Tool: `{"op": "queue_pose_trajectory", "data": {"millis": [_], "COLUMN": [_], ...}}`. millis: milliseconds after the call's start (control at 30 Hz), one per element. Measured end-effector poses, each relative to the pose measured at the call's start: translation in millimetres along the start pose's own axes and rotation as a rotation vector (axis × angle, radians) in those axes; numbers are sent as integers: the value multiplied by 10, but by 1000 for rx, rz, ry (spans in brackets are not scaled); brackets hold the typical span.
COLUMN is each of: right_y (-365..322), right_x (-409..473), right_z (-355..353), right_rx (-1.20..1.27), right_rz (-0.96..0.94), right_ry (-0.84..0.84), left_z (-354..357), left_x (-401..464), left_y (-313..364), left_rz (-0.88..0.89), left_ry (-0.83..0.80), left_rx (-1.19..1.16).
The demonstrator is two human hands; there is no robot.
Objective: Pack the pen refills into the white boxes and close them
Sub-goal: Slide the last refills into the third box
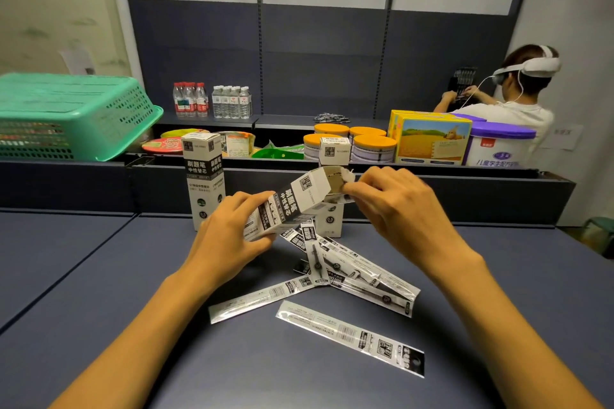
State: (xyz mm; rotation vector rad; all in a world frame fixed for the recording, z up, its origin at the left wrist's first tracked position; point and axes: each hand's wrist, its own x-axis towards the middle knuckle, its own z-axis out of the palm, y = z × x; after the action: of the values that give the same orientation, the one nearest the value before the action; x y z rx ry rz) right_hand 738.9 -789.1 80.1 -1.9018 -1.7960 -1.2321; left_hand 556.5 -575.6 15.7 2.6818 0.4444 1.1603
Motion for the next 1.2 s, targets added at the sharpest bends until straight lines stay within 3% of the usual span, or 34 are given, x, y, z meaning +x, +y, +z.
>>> {"op": "queue_pose_trajectory", "data": {"millis": [67, 200, 267, 433, 600, 767, 867, 967, 1033, 1133, 1200], "right_y": [-57, -49, -53, -184, -201, -236, -183, -69, -14, -9, -29], "right_x": [9, -29, -33, -21, -23, -59, -72, -127, -151, -193, -242], "right_z": [41, 5, 10, 159, 168, 339, 252, 152, 151, 208, 224], "right_rx": [162, 780, 867, 893, 827, 783, 882, 794, 764, 656, 633], "right_rz": [54, 401, 464, 384, 330, 276, 317, 392, 489, 531, 517], "right_ry": [18, 158, 171, 81, 208, -86, 71, 238, 56, -512, -752], "left_z": [-4, -2, 6, 27, 17, 25, 20, 10, 7, 6, 3], "left_x": [1, 11, 15, 12, 20, 13, 21, 32, 33, 31, 30], "left_y": [4, -15, -20, -12, -20, -6, -30, -48, -55, -68, -73], "left_rz": [-3, -7, -3, 24, 16, 28, 6, -12, -21, -32, -38], "left_ry": [-1, 11, 11, -9, 16, 4, 16, 26, 31, 32, 31], "left_rx": [-8, -16, -19, -15, -25, -20, -28, -33, -39, -44, -45]}}
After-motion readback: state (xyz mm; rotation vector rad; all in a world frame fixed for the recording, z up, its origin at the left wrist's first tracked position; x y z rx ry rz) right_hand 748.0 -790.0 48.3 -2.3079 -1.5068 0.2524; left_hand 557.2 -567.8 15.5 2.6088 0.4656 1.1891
